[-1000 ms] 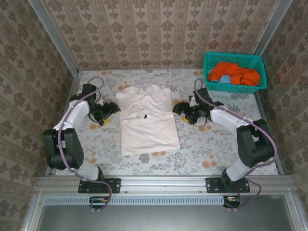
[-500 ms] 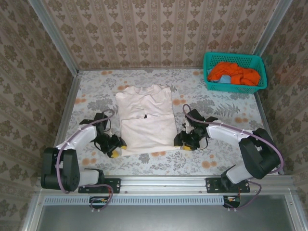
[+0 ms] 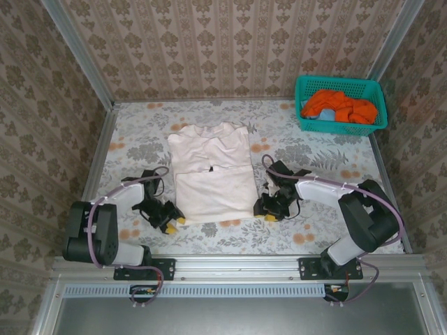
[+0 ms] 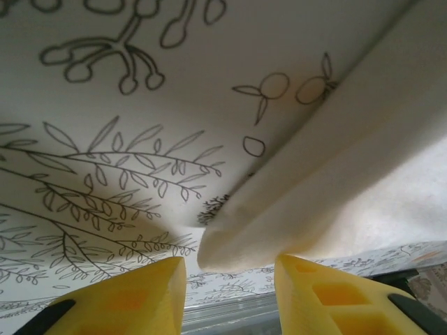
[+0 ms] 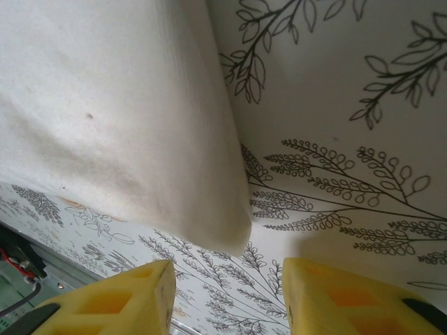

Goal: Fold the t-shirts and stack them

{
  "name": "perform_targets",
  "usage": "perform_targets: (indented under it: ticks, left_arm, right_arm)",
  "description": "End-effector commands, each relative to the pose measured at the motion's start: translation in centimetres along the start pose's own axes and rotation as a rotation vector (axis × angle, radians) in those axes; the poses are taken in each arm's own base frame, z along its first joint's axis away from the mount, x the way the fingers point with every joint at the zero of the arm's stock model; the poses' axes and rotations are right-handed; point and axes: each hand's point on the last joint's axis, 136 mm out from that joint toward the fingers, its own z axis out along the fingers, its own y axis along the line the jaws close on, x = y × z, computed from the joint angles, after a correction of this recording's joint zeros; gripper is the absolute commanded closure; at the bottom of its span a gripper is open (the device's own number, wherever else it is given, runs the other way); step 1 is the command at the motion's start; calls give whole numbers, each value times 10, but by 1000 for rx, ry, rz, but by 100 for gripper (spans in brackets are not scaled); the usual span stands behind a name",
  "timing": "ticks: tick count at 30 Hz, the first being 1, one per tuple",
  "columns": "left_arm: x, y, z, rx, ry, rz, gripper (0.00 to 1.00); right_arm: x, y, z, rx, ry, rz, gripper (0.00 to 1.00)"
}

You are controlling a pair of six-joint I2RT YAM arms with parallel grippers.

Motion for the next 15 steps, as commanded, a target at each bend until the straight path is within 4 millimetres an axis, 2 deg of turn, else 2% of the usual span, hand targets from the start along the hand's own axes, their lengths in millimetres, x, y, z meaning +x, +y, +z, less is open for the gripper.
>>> perform_targets:
  ticks: [1, 7, 15]
  left_arm:
    - [-4, -2, 2, 6, -13, -10, 63]
    - [-11, -5, 5, 8, -22, 3, 69]
    - [-17, 0, 11, -29, -30, 7, 85]
  right_arm:
    - [-4, 1, -2, 26, -9, -21, 54]
    - [-9, 4, -3, 34, -12, -17, 56]
    - [-11, -5, 7, 75, 21, 13, 69]
